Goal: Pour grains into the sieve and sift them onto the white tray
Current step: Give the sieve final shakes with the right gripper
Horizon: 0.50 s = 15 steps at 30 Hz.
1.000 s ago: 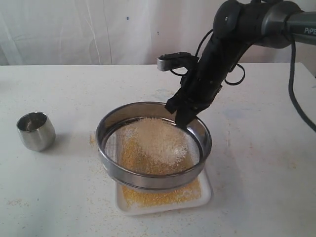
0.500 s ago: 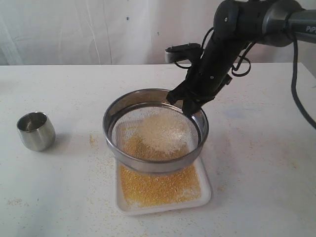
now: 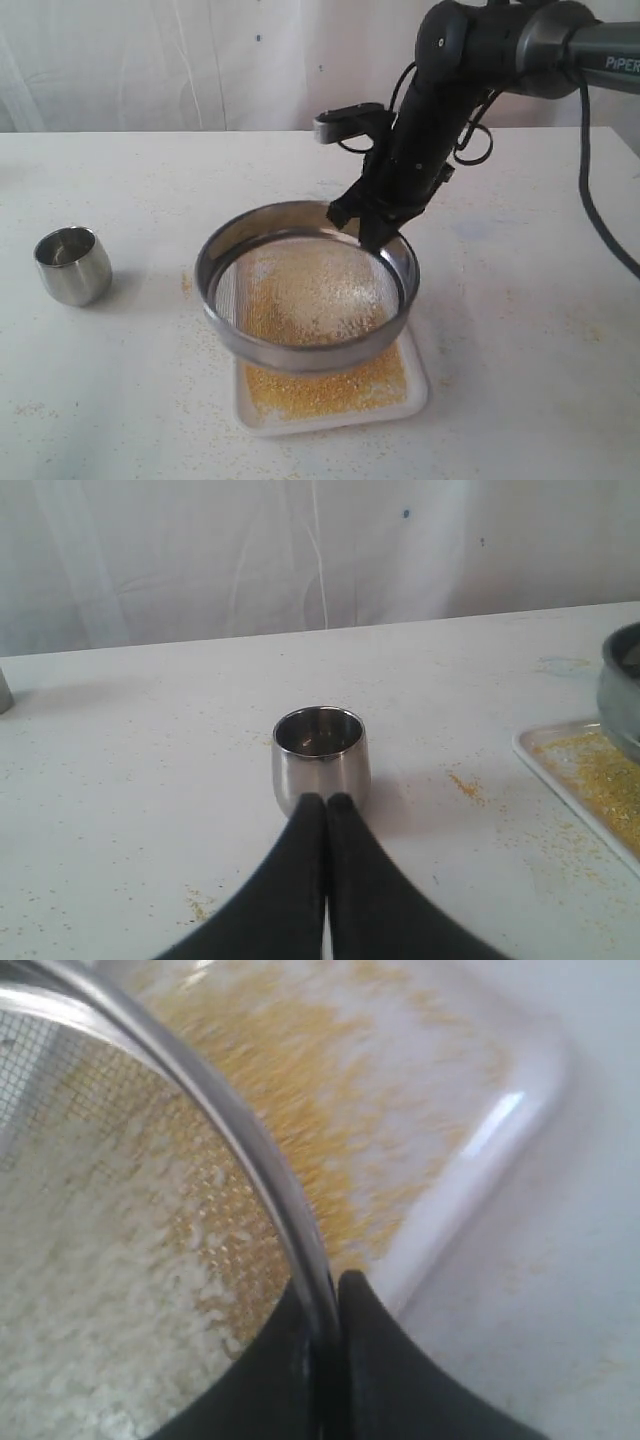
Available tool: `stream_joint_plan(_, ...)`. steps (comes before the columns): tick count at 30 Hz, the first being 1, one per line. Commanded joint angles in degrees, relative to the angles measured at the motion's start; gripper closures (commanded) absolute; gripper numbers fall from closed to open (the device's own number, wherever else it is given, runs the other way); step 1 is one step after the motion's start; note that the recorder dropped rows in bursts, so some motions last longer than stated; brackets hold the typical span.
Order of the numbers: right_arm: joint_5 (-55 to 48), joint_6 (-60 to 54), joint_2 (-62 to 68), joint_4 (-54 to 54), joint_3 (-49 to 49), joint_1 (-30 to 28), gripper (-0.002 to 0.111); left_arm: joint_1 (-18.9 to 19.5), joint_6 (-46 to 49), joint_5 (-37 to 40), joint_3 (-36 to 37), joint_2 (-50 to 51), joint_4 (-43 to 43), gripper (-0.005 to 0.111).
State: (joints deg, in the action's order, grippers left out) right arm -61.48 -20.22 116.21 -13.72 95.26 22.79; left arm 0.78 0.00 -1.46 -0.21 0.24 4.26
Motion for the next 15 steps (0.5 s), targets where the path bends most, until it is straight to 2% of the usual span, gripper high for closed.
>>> stream_joint_plan(1, -4.9, -11.2, -1.1, -6.2, 0.3, -1.0, 0.108, 0.3, 0.0, -0.2, 0.2, -0.2, 0.0, 0.107)
stream_joint_plan(2, -8.1, -16.9, -1.0, -7.8, 0.3, -0.7, 0.108, 0.3, 0.0, -0.2, 0.2, -0.2, 0.0, 0.107)
stream_joint_plan(3, -7.9, -16.3, -1.0, -6.6, 0.3, -0.6, 0.108, 0.3, 0.0, -0.2, 0.2, -0.2, 0.0, 0.107)
stream_joint_plan(4, -4.2, -10.5, -1.1, -3.0, 0.3, -0.6, 0.108, 0.3, 0.0, -0.2, 0.2, -0.2, 0.0, 0.107)
stream_joint_plan(6, 1.5, 8.0, -1.1, 4.7, 0.3, -0.7, 0.108, 0.3, 0.0, -0.2, 0.2, -0.2, 0.0, 0.107)
stream_joint_plan(7, -1.1, 2.7, -1.1, 1.9, 0.3, -0.6, 0.108, 0.3, 0.0, -0.2, 0.2, -0.2, 0.0, 0.107)
stream_joint_plan(8, -7.1, -8.1, -1.1, -1.1, 0.3, 0.4, 0.108, 0.3, 0.0, -0.2, 0.2, -0.2, 0.0, 0.107)
stream_joint_plan(9, -5.4, -5.2, -1.2, 3.5, 0.3, 0.8, 0.108, 0.3, 0.0, -0.2, 0.2, -0.2, 0.0, 0.107)
stream_joint_plan(11, -0.9, 10.9, -1.2, 13.7, 0.3, 0.8, 0.108, 0.3, 0.0, -0.2, 0.2, -0.2, 0.0, 0.107)
stream_joint_plan(12, -3.9, 6.3, -1.2, 10.8, 0.3, 1.1, 0.108, 0.3, 0.0, -0.2, 0.2, -0.2, 0.0, 0.107)
stream_joint_plan(13, -8.5, -3.7, -1.2, 6.7, 0.3, 2.6, 0.108, 0.3, 0.0, -0.2, 0.2, -0.2, 0.0, 0.107)
stream_joint_plan(14, -8.5, -3.9, -1.3, 7.8, 0.3, 3.3, 0.108, 0.3, 0.0, -0.2, 0.2, -0.2, 0.0, 0.107)
stream_joint_plan(15, -5.2, 0.8, -1.5, 16.2, 0.3, 4.0, 0.108, 0.3, 0.0, -0.2, 0.2, -0.2, 0.0, 0.107)
